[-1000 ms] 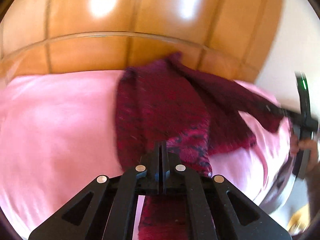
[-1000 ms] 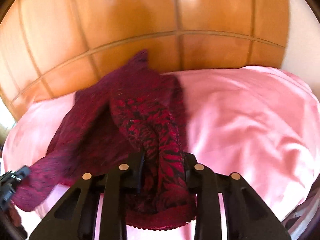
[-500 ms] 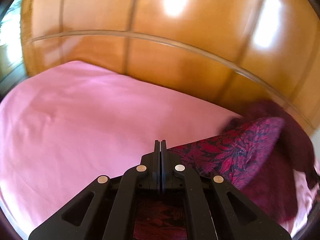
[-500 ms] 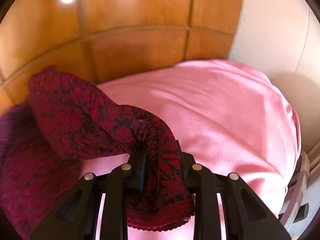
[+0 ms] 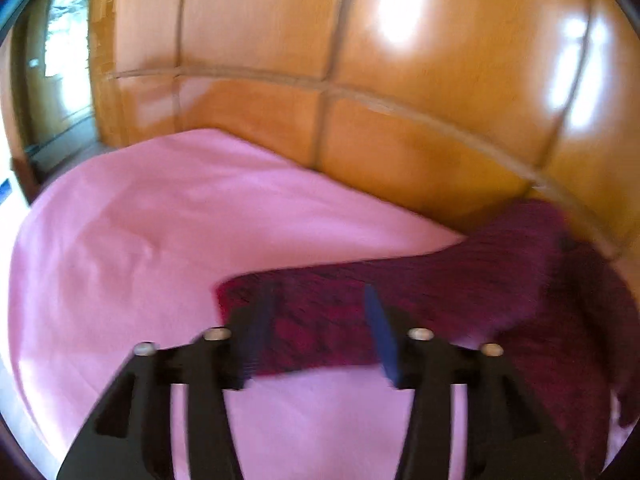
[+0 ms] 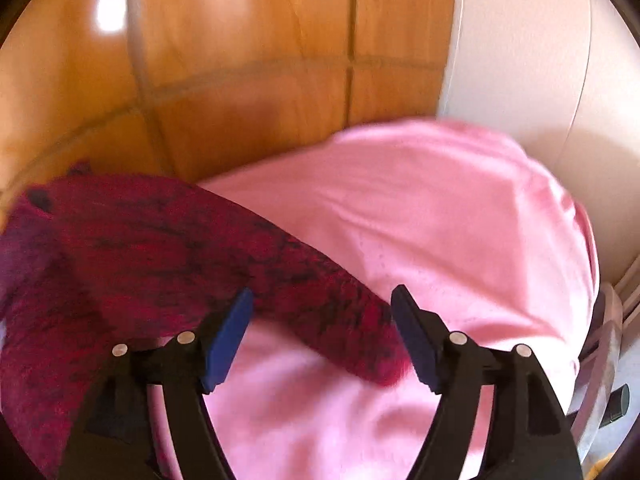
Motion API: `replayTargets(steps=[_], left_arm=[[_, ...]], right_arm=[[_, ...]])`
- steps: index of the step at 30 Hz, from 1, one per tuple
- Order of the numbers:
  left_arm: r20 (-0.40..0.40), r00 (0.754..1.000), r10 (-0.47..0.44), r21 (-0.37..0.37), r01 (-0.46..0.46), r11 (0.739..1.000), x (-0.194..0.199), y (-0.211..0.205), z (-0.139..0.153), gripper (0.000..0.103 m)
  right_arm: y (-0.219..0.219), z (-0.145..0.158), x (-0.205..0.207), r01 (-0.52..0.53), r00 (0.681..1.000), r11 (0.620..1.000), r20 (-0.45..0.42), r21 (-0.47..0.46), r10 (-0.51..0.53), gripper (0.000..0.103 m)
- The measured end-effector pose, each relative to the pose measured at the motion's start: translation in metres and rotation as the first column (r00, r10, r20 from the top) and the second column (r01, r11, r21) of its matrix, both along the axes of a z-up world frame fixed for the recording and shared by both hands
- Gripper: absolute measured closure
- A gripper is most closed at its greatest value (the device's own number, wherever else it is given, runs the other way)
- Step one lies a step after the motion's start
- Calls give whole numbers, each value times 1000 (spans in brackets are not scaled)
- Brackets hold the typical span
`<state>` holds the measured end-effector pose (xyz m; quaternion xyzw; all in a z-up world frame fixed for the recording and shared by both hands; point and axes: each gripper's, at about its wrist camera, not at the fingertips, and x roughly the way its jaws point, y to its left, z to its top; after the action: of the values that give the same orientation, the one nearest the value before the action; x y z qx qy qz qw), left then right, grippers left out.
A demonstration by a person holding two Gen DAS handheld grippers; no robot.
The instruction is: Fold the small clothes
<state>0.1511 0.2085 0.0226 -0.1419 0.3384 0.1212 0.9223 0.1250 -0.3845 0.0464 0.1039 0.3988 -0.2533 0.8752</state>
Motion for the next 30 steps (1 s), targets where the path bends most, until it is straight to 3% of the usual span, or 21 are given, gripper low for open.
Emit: replayTargets(steps=[2,5,6,9,11,13,15,16,17,18,21,25,30], left_arm=[[12,994,-110,-42,110,993,-13,-18,-4,53],[-12,964,-267,-154,262,953,-24,-50,-23,53],[-32,944,-327,-214,313,925,-27,-66,-35,53],[-70,917,-393,-276,361,891,-31,-93,-57,53],[-95,886,-454,-346,398,850,-32,-112,-73,53],[-125,880,-459,-376,386,842,-32,-124,-84,53],[-149,870,-470,-378,389,840,-29,-134,-92,57],[-154,867,-474,-378,392,839,-26,-136,-95,65],[-152,860,-486,-390,400,829,-22,-140,-94,79],[-150,857,-494,-392,407,825,-21,-143,-92,85],[-126,863,-489,-360,419,833,-23,-143,-79,89],[-35,872,-489,-359,445,820,-42,-119,-44,91],[12,854,-521,-301,500,812,-91,-102,-12,91]], right_arm=[[20,12,-19,-96,995,994,46,55,93,31],[53,6,-35,-301,954,925,69,231,292,33],[72,-4,-38,-358,932,891,48,280,360,36],[106,-31,-39,-407,899,851,-22,331,438,51],[119,-48,-36,-392,892,851,-80,350,444,52],[126,-62,-36,-376,892,847,-99,375,440,55],[125,-65,-36,-378,893,845,-91,378,440,65],[129,-63,-35,-382,892,843,-89,380,444,66],[131,-61,-35,-388,887,841,-94,377,452,70],[132,-62,-34,-395,882,841,-104,370,460,73],[128,-53,-21,-426,867,841,-114,335,485,88],[129,-20,-30,-482,856,828,-48,286,514,92],[143,21,-59,-581,800,772,8,258,600,93]])
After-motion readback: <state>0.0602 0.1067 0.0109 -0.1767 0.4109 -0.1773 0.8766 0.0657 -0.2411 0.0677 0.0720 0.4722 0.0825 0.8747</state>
